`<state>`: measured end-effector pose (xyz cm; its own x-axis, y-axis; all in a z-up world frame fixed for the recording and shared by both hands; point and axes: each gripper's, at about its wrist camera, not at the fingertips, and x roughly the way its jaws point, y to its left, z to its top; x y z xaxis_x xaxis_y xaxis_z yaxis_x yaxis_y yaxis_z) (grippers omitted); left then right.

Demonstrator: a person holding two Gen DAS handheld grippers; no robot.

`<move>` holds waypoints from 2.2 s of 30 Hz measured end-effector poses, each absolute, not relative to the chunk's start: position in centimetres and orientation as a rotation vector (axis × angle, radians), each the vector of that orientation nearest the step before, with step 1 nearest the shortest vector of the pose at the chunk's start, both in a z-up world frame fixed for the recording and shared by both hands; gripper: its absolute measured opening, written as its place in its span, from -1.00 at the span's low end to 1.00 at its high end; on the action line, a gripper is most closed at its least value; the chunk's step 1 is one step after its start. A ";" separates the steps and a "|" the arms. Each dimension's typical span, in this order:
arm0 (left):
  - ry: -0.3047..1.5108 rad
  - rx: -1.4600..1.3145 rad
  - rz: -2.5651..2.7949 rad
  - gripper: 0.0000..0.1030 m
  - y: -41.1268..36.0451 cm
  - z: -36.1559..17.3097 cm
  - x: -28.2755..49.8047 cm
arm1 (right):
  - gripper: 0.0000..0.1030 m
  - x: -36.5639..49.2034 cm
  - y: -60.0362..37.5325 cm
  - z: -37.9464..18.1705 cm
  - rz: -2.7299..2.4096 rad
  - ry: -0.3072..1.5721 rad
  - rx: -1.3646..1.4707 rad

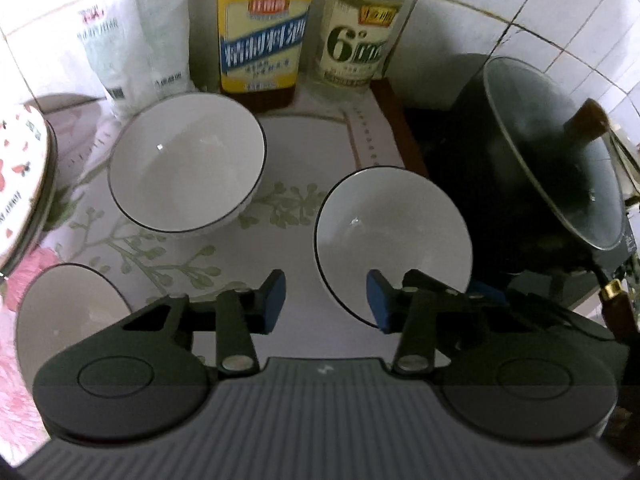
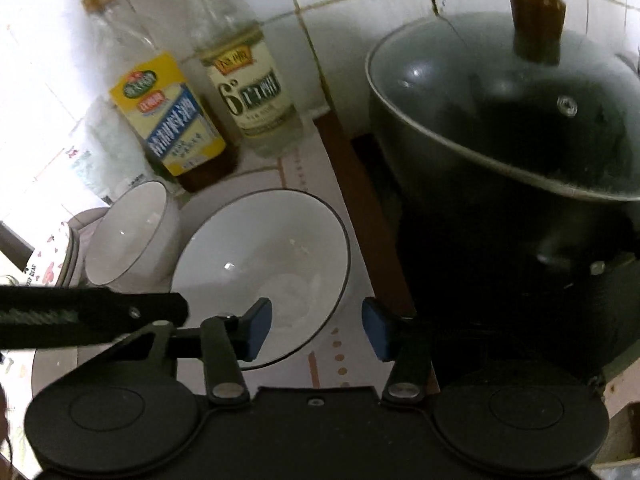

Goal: Organize plates and bowls
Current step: 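Close both grippers on that white bowl's rim, then carry the white bowl over the first bowl and lower it inside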

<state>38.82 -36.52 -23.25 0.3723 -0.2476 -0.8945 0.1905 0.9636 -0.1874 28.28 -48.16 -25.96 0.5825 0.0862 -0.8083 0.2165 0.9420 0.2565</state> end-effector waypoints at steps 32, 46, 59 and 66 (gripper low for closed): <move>1.246 -0.029 -0.311 -0.78 -35.0 -18.8 36.3 | -0.60 27.3 -46.0 -21.0 -0.096 1.090 0.310; 1.175 -0.086 -0.269 -0.78 -28.6 -11.6 30.5 | -0.59 22.9 -40.0 -14.1 0.017 1.048 0.273; 1.144 -0.116 -0.198 -0.77 -21.5 -9.6 27.0 | -0.57 22.4 -33.7 -12.5 0.149 1.063 0.246; 1.154 -0.152 -0.144 -0.77 -18.7 -10.3 26.8 | -0.57 23.8 -30.9 -13.2 0.215 1.100 0.198</move>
